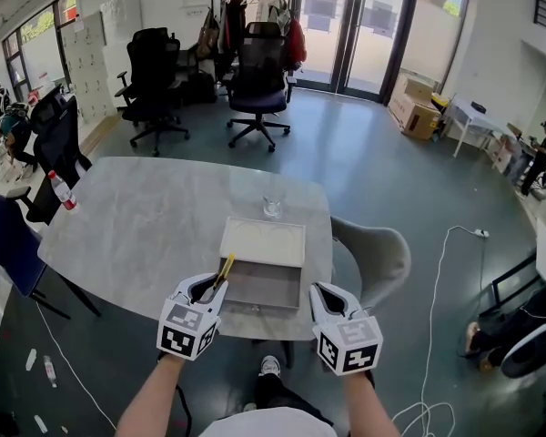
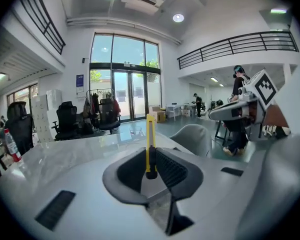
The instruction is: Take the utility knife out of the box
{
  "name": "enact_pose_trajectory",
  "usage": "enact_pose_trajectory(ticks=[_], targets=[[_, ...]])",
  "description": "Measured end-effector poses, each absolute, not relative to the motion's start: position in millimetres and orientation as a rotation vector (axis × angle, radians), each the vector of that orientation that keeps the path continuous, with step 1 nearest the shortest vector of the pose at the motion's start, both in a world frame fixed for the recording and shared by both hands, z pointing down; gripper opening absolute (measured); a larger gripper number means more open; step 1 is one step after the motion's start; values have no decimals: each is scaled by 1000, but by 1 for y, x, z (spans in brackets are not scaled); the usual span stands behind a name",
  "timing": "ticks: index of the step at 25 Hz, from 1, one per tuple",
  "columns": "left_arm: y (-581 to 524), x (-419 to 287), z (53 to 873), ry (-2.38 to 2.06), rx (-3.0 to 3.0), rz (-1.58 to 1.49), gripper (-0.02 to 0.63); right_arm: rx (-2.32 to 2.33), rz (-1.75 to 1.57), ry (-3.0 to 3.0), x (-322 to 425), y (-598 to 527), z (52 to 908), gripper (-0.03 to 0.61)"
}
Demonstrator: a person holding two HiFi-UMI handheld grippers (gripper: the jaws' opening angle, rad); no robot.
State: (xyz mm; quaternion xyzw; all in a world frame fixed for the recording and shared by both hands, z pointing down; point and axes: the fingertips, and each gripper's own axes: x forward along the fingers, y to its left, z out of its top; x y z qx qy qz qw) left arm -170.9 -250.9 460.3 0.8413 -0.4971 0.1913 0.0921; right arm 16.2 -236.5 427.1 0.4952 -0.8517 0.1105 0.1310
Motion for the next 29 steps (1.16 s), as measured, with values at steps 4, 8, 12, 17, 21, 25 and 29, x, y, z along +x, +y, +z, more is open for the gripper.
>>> enact_pose_trajectory(ticks=[4, 8, 12, 17, 21, 25, 29], targets=[[-238, -176, 447, -1532, 2478, 436, 61, 1439, 309, -2489, 16, -227, 424, 5], [-230, -180, 442, -1561, 2462, 369, 61, 1448, 294, -2494, 17, -222, 420, 5], [-225, -179, 440, -1572, 2453, 325, 61, 1459, 279, -2485, 22, -218, 420, 5], [-224, -175, 438, -1570, 2455, 323, 61, 1461, 277, -2482, 26, -214, 419, 5], [-222, -172, 440, -1565, 2453, 327, 61, 1464, 278, -2483, 29, -213, 419, 5], [-221, -170, 442, -1556, 2456, 341, 61, 1468, 273, -2486, 29, -213, 418, 5], [-222, -170, 442, -1550, 2453, 347, 61, 1465, 274, -2487, 28, -214, 417, 5]])
